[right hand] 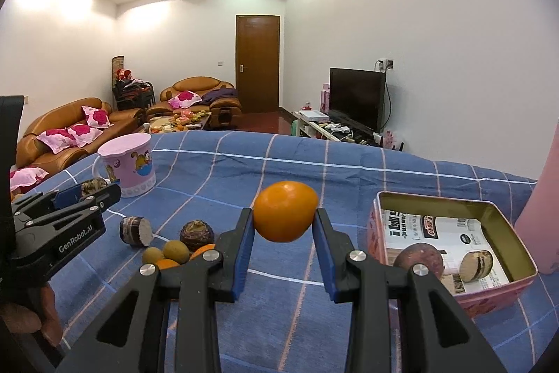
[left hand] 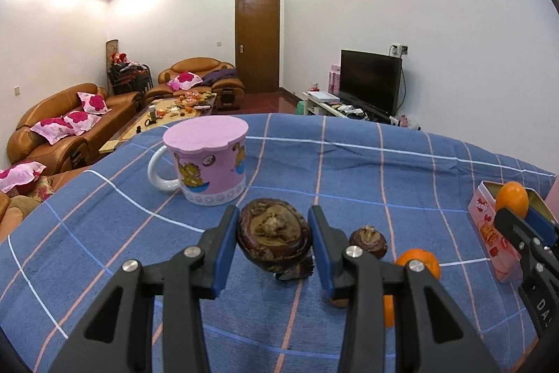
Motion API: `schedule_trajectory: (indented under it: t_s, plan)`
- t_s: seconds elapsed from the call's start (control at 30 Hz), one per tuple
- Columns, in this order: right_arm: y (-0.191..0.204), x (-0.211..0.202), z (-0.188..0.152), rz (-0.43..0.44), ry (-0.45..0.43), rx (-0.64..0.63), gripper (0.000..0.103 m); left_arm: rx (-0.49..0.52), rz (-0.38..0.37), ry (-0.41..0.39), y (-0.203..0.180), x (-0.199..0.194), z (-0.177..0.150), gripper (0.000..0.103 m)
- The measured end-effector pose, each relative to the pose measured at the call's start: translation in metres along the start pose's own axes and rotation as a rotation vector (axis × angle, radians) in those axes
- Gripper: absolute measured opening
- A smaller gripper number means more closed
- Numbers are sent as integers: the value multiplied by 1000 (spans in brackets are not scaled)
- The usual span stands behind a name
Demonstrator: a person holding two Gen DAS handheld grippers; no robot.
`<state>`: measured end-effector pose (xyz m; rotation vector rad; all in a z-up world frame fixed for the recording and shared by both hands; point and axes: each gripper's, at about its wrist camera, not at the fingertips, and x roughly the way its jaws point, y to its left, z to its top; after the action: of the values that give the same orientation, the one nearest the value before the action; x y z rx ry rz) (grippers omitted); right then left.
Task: Organize fruits
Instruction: 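Lift brown fruit with left tool while right tool carries orange toward the tin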
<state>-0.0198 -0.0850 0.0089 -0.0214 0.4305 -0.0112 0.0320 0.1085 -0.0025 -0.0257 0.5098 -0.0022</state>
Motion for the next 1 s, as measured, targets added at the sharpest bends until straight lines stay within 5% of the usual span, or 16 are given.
schedule_trajectory:
  t_s: [1.0]
  plan:
    - [-20,-22,-10,6,11,-12,36,72,-45,-20,-60,-28,-15,42]
